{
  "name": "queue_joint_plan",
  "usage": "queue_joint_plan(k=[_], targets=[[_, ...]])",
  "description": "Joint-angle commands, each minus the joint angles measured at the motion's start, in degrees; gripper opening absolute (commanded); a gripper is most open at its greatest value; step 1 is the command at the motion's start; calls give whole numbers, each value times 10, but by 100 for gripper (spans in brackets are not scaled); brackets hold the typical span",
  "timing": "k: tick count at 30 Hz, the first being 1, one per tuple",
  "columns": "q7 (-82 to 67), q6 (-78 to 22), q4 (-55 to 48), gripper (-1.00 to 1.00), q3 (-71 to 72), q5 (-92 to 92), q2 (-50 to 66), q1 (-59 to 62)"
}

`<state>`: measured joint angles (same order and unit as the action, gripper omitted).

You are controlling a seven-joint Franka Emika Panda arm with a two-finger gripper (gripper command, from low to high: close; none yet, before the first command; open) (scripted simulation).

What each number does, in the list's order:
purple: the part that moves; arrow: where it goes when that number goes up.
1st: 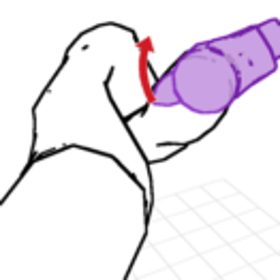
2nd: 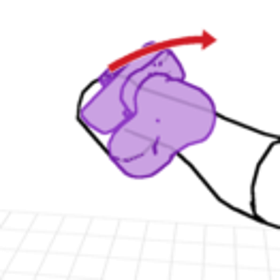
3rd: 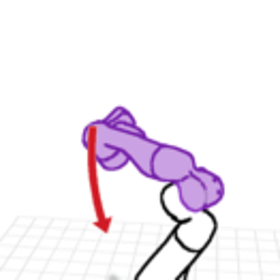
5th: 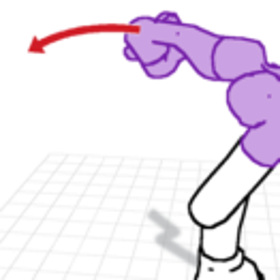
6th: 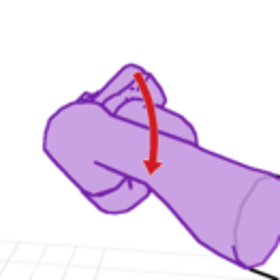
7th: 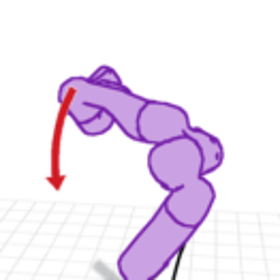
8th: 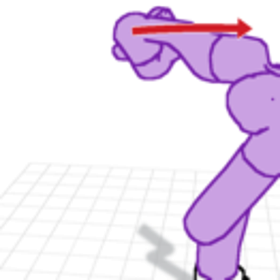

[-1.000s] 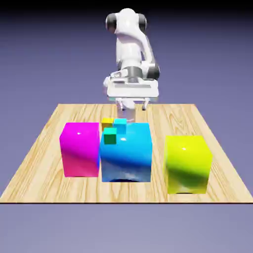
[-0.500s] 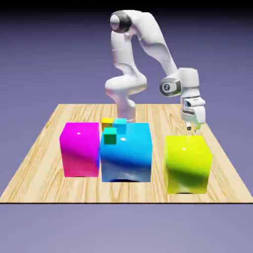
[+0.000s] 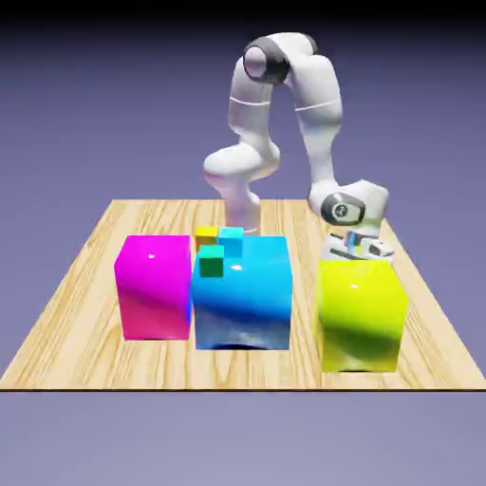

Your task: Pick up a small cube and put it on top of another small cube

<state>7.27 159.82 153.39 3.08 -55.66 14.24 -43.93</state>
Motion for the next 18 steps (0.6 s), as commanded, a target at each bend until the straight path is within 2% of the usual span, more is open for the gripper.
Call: queue_joint_plan(k=[1, 3, 4, 13, 15, 18], targets=[[20, 9, -7, 0, -11, -25, 18, -4], [42, 18, -14, 0, -23, -52, 37, -9], [42, 18, -14, -100, -23, -52, 37, -9], [-118, -52, 39, -100, 65, 147, -106, 26], [-120, -53, 40, -100, 66, 149, -108, 27], [-139, -117, 9, -100, 64, 224, -122, 6]])
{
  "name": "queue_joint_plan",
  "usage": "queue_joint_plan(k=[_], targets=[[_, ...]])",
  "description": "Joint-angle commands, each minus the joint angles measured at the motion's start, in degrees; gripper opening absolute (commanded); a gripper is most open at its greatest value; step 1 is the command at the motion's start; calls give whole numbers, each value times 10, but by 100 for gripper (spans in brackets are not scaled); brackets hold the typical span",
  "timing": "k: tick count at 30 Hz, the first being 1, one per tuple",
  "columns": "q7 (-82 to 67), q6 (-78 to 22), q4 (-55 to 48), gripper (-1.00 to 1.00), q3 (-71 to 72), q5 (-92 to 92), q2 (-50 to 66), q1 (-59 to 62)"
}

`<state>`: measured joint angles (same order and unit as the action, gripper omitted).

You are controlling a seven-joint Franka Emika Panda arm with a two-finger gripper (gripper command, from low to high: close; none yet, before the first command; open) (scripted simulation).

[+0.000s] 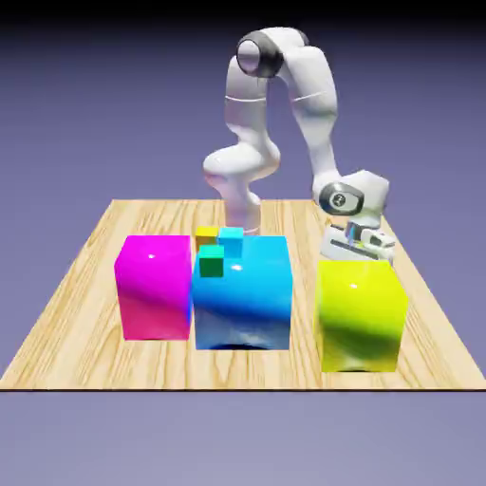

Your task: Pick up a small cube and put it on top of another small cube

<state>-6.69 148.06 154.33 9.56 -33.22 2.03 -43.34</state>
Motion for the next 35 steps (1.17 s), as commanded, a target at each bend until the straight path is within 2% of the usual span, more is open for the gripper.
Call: queue_joint_plan(k=[1, 8, 11, 21, 25, 30, 31, 35], targets=[[-8, -23, -11, -100, -3, 25, -7, -6], [-63, -187, -86, -100, -21, 199, -54, -45], [-109, -261, -112, -100, -72, 224, -109, -16], [-236, -370, -126, -100, -278, 95, -292, 166], [-253, -368, -118, -100, -314, 47, -320, 205], [-239, -254, -54, -100, -348, 16, -273, 219], [-239, -254, -54, 100, -348, 16, -273, 219], [-248, -329, -96, 100, -326, 37, -304, 210]])
